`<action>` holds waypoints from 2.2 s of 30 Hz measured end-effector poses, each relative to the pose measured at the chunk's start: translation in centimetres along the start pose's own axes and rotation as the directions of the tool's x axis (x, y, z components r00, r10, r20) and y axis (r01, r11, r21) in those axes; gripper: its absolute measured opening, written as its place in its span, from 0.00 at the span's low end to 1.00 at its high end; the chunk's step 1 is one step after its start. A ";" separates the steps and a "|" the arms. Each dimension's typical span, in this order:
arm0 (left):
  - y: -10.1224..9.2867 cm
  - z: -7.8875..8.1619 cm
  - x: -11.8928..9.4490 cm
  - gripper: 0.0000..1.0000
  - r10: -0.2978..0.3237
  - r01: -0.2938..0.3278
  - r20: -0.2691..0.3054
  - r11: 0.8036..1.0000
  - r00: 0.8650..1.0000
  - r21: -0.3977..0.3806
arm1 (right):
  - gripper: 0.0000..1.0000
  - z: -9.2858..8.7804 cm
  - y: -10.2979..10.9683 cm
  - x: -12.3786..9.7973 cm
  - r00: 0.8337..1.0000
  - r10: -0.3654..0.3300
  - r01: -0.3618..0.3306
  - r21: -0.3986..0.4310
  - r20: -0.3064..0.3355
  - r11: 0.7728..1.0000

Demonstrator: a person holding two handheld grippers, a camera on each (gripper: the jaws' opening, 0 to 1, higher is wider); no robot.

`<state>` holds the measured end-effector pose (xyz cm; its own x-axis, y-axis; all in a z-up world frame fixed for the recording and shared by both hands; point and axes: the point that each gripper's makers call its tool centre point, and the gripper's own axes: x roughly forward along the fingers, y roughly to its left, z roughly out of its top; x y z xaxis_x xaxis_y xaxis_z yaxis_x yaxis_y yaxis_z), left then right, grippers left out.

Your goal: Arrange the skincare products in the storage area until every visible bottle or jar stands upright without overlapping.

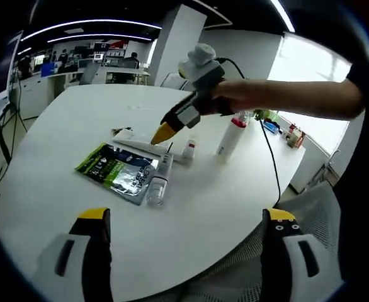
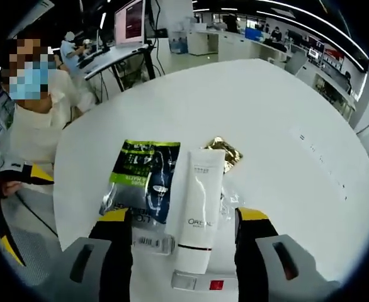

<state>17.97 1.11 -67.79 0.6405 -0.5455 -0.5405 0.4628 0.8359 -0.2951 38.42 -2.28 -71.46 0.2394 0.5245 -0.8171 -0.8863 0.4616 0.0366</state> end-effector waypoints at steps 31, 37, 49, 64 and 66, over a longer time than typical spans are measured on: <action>0.4 -0.6 0.2 0.92 0.017 -0.018 -0.023 1.000 1.000 -0.020 | 0.46 0.6 -2.9 5.8 0.994 -0.021 0.013 -0.074 -0.106 0.997; 0.5 -0.7 0.2 0.92 0.018 -0.019 -0.027 1.000 0.999 -0.024 | 0.40 0.4 -2.9 6.6 0.991 -0.042 0.032 -0.077 -0.124 0.997; 0.5 -0.7 0.2 0.92 0.022 -0.023 -0.029 0.999 0.999 -0.031 | 0.36 0.0 -3.1 6.4 0.987 -0.065 0.051 -0.105 -0.145 0.993; 0.5 -0.6 0.2 0.91 0.020 -0.021 -0.026 0.999 0.999 -0.040 | 0.32 0.1 -3.0 6.4 0.996 -0.061 0.056 -0.066 -0.068 0.996; 0.6 -0.6 0.2 0.91 0.021 -0.022 -0.025 0.999 0.999 -0.039 | 0.32 0.2 -3.0 6.3 0.996 -0.064 0.058 -0.086 -0.064 0.995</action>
<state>17.99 1.49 -68.58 0.6347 -0.5261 -0.5660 0.4243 0.8494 -0.3138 42.72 -0.20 -76.62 0.2698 0.4468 -0.8530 -0.9017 0.4279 -0.0610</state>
